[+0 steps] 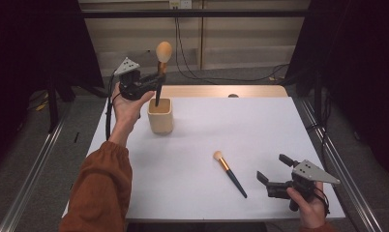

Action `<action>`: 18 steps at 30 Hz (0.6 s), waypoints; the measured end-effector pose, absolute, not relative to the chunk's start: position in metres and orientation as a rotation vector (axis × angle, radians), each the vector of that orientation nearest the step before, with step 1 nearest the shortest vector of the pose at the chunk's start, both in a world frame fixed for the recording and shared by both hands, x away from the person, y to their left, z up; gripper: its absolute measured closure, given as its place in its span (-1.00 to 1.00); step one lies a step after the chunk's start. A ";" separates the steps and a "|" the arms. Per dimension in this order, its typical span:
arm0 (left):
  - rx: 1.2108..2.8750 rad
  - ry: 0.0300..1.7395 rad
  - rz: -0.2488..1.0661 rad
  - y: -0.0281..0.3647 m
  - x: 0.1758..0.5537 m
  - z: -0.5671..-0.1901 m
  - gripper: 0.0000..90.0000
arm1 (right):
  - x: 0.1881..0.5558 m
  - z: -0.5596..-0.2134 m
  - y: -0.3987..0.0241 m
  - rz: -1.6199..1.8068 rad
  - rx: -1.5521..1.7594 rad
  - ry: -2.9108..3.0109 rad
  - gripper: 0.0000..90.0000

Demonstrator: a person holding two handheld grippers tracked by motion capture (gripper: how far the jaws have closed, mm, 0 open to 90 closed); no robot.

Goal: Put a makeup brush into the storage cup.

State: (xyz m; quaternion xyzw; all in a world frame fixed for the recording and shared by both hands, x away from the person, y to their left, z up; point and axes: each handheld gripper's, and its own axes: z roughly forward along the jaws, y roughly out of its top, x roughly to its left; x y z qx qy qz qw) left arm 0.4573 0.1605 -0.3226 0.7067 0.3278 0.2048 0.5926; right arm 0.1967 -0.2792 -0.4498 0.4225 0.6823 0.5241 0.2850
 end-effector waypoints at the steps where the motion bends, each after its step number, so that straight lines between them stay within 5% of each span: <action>1: 1.634 0.769 0.468 0.161 0.459 -0.324 0.60 | 0.197 -0.450 -0.279 1.401 1.129 1.826 -1.00; 18: 1.657 0.802 0.503 0.161 0.470 -0.343 0.60 | 0.196 -0.450 -0.280 1.399 1.132 1.827 -0.99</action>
